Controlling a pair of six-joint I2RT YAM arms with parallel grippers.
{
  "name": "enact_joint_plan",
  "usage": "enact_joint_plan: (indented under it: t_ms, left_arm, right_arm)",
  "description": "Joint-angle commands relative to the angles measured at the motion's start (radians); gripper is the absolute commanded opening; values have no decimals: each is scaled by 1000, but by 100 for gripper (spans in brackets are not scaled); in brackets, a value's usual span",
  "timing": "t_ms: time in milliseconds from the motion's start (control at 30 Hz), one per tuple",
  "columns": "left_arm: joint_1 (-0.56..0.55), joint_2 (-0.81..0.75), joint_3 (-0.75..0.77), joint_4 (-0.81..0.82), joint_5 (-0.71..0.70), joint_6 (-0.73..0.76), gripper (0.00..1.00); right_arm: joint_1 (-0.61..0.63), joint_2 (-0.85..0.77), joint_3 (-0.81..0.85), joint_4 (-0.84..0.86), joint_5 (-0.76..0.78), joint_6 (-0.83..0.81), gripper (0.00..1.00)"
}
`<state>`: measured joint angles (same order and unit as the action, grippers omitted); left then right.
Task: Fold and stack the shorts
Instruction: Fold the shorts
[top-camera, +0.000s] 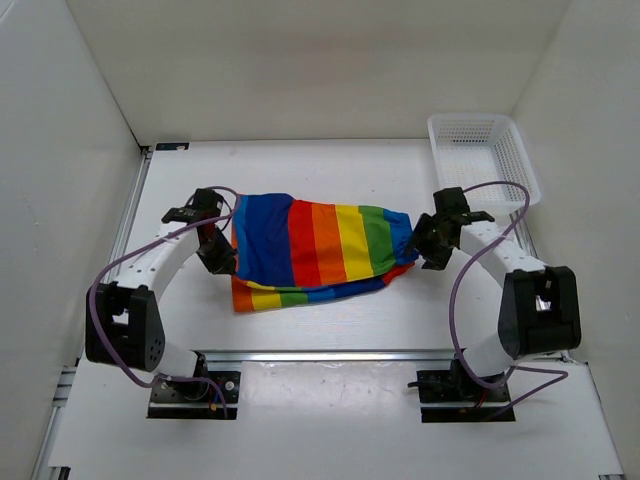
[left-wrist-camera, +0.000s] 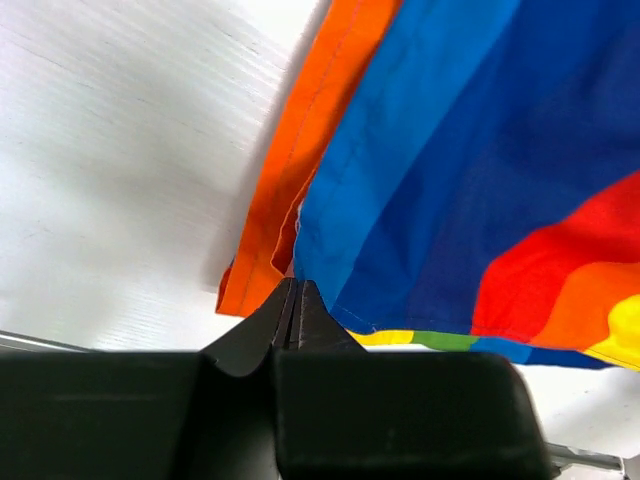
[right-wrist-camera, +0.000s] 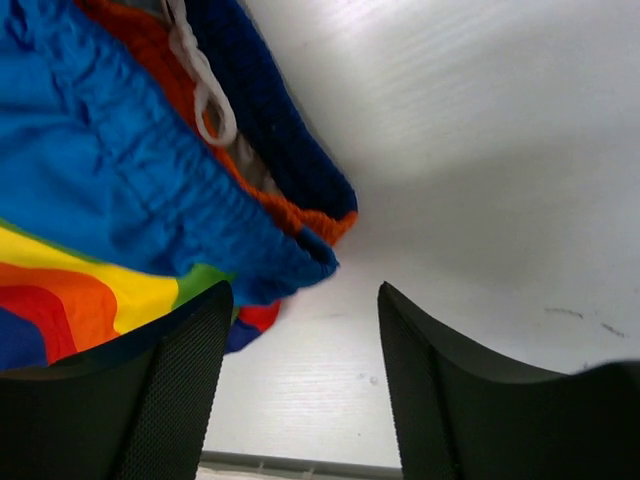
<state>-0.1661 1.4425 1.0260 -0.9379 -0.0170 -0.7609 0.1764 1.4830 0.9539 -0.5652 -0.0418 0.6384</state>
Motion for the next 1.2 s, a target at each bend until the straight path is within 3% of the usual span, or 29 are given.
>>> enact_joint_plan:
  t_ms: [0, 100, 200, 233, 300, 767, 867, 1167]
  left_arm:
    - [-13, -33, 25, -22, -18, -6, 10]
    - [-13, -45, 25, -32, -18, -6, 10]
    - [-13, -54, 25, -32, -18, -6, 10]
    - [-13, -54, 43, -45, -18, 3, 10]
    - [-13, -64, 66, -70, -27, 3, 10]
    - [-13, -106, 457, -282, -35, 40, 10]
    - [-13, -191, 409, -305, -3, 40, 10]
    - [-59, -390, -124, -159, 136, -87, 10]
  right_arm:
    - [-5, 43, 55, 54, -21, -26, 64]
    - [-5, 103, 66, 76, -41, -37, 55]
    - [-5, 123, 86, 76, -41, -37, 24]
    - [-5, 123, 86, 76, -41, -37, 9]
    - [-5, 88, 104, 76, -24, -28, 0]
    - [-5, -1, 352, -71, 23, -77, 0]
    - [-5, -24, 323, -81, 23, -77, 0]
    - [-5, 7, 148, -27, 42, -77, 0]
